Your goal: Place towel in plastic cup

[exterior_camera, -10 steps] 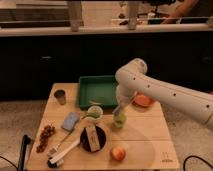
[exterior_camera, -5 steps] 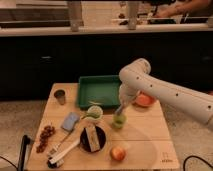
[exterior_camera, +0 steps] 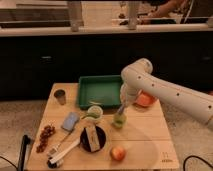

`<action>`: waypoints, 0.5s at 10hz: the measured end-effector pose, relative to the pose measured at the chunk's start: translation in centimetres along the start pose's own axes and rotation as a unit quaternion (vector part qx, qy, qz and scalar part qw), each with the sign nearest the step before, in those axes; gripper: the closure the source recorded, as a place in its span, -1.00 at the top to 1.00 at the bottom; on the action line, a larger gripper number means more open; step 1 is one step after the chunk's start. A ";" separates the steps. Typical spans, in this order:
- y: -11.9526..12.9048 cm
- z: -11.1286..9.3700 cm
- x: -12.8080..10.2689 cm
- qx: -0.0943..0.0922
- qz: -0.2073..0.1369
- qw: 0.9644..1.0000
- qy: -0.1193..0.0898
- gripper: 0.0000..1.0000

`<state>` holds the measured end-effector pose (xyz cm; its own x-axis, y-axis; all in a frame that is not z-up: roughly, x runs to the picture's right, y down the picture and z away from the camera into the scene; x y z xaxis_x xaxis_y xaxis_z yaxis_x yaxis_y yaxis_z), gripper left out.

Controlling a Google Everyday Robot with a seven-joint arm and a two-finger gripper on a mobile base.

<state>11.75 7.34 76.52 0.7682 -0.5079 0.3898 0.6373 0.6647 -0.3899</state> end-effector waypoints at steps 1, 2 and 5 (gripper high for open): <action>0.0 0.2 -0.1 -0.001 -0.001 1.000 0.000 -0.57; -0.2 0.4 -0.4 -0.003 -0.002 1.000 -0.003 -0.37; -0.1 1.4 -0.8 -0.007 -0.001 1.000 -0.012 0.24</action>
<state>11.01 8.50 77.42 0.7654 -0.4958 0.4104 0.6397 0.6559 -0.4007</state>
